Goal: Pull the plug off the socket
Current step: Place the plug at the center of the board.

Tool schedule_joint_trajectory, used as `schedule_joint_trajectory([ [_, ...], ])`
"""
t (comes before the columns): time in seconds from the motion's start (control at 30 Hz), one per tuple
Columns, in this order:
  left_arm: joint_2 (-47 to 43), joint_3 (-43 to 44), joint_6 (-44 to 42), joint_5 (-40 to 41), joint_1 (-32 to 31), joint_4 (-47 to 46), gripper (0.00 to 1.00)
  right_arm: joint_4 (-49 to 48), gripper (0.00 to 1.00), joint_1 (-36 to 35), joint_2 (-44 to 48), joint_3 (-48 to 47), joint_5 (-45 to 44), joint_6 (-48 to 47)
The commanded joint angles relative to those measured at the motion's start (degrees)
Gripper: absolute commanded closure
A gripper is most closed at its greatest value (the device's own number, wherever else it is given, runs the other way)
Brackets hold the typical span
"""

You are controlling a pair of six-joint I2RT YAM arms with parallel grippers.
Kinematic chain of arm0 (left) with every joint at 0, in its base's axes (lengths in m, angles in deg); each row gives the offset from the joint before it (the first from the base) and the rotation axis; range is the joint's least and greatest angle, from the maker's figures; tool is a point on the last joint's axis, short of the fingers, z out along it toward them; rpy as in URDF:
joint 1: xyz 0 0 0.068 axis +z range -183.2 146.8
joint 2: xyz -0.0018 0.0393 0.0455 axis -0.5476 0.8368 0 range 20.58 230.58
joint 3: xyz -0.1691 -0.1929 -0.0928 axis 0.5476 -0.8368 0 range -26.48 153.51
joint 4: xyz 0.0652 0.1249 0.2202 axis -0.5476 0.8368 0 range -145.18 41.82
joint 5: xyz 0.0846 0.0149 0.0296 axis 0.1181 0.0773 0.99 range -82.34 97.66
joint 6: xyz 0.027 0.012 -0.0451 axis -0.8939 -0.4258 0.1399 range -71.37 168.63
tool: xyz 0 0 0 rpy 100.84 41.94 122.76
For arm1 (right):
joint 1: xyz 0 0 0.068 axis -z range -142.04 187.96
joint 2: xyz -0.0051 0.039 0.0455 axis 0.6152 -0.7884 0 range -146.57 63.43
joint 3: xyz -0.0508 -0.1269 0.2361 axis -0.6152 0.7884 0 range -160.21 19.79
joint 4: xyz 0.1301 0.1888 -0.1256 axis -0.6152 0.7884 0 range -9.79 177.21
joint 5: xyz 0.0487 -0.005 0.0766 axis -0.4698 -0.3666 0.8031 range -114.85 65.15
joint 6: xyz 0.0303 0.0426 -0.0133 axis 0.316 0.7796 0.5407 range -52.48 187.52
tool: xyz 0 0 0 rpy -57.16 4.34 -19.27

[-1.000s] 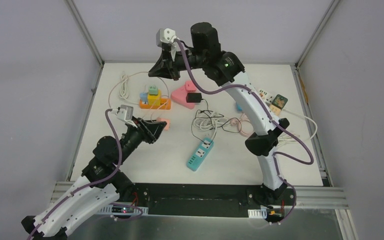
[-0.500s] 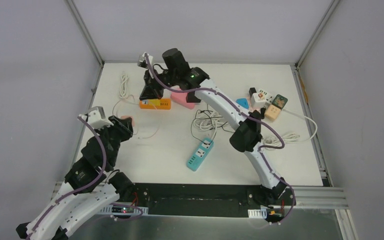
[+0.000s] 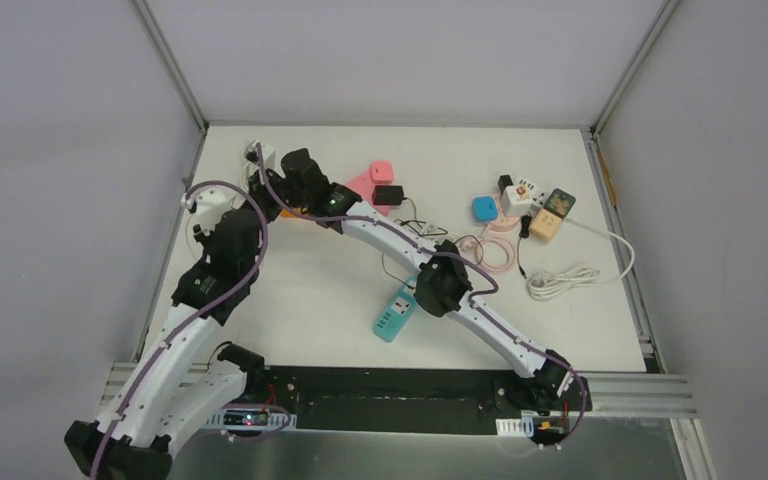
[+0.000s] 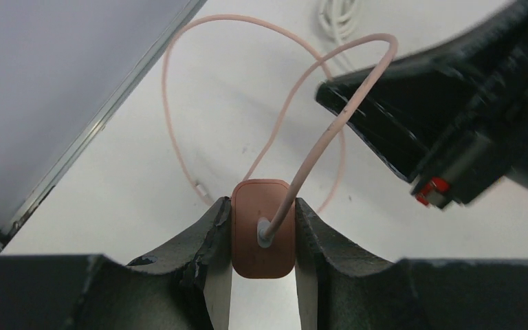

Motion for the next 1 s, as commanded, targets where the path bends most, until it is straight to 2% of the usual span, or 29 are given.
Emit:
schedule_joint_trajectory([
  [0.0, 4.53, -1.10, 5.60, -16.10, 13.89, -4.56, 1.00, -7.13, 0.99, 0.50, -3.31, -3.64, -5.03, 4.74],
  [0.1, 5.85, -5.73, 12.80, -18.33, 20.60, -7.56, 1.00, -7.47, 0.97, 0.49, -5.13, -1.75, -4.30, 6.24],
  [0.23, 6.91, -12.10, 20.11, -21.12, 26.43, -12.72, 1.00, -8.69, 0.97, 0.15, -7.90, -1.39, -4.96, 6.37],
  [0.4, 14.81, -14.08, 28.39, -20.42, 32.34, -13.60, 1.00, -9.72, 0.94, -1.31, -9.44, -0.31, -5.78, 4.57],
  [0.5, 17.85, -14.48, 30.95, -19.46, 33.63, -12.87, 1.00, -9.71, 0.86, -1.97, -10.50, -0.24, -7.02, 4.91],
  [0.6, 18.65, -15.35, 32.95, -19.18, 34.20, -13.13, 1.00, -9.48, 0.72, -2.91, -10.78, -0.02, -6.68, 4.47],
  [0.63, 18.78, -15.57, 33.24, -19.18, 34.36, -13.20, 0.99, -9.20, 0.63, -3.07, -10.57, 0.14, -6.27, 3.97],
  [0.73, 18.84, -15.62, 33.95, -19.18, 34.88, -12.43, 0.89, -7.40, 0.39, -3.04, -7.90, 0.58, -5.97, 0.81],
  [0.83, 18.77, -14.96, 35.47, -18.58, 35.21, -10.46, 0.67, -4.70, 0.30, -2.02, -2.48, 3.03, -2.86, -3.67],
  [0.93, 18.66, -12.58, 37.55, -17.60, 35.24, -5.90, 0.52, -1.05, 0.30, -0.53, 4.32, 7.57, -2.26, -4.11],
  [0.97, 18.36, -11.94, 38.07, -17.32, 35.24, -4.35, 0.46, 0.32, 0.17, 0.01, 6.57, 9.20, 5.39, -9.09],
])
